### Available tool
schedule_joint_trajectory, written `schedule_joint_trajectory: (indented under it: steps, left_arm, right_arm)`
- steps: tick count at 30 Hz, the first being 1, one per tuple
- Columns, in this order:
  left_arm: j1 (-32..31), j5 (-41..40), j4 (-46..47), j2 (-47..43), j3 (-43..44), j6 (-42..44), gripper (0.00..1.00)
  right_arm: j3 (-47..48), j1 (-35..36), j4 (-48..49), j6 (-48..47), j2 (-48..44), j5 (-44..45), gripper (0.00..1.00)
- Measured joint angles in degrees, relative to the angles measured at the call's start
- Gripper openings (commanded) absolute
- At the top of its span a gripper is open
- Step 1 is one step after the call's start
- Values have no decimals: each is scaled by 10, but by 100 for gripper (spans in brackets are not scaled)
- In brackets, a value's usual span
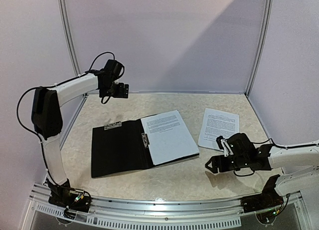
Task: Put the files into the folder
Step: Rotate the folder with some files at the center of the board.
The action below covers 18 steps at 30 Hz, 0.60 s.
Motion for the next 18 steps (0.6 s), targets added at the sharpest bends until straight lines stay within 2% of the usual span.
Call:
schedule_joint_trajectory:
  steps: [3, 8, 12, 18]
  left_arm:
    - [46, 25, -2, 55, 31, 20, 100]
    - [90, 67, -10, 133, 51, 50, 99]
    - [110, 117, -13, 170, 51, 61, 97]
    - [127, 170, -19, 189, 43, 71, 88]
  right_arm:
    - [18, 31, 4, -15, 9, -3, 62]
    - [66, 70, 5, -39, 56, 2, 53]
    - [113, 96, 7, -54, 129, 5, 50]
    - [230, 129, -10, -79, 285, 43, 48]
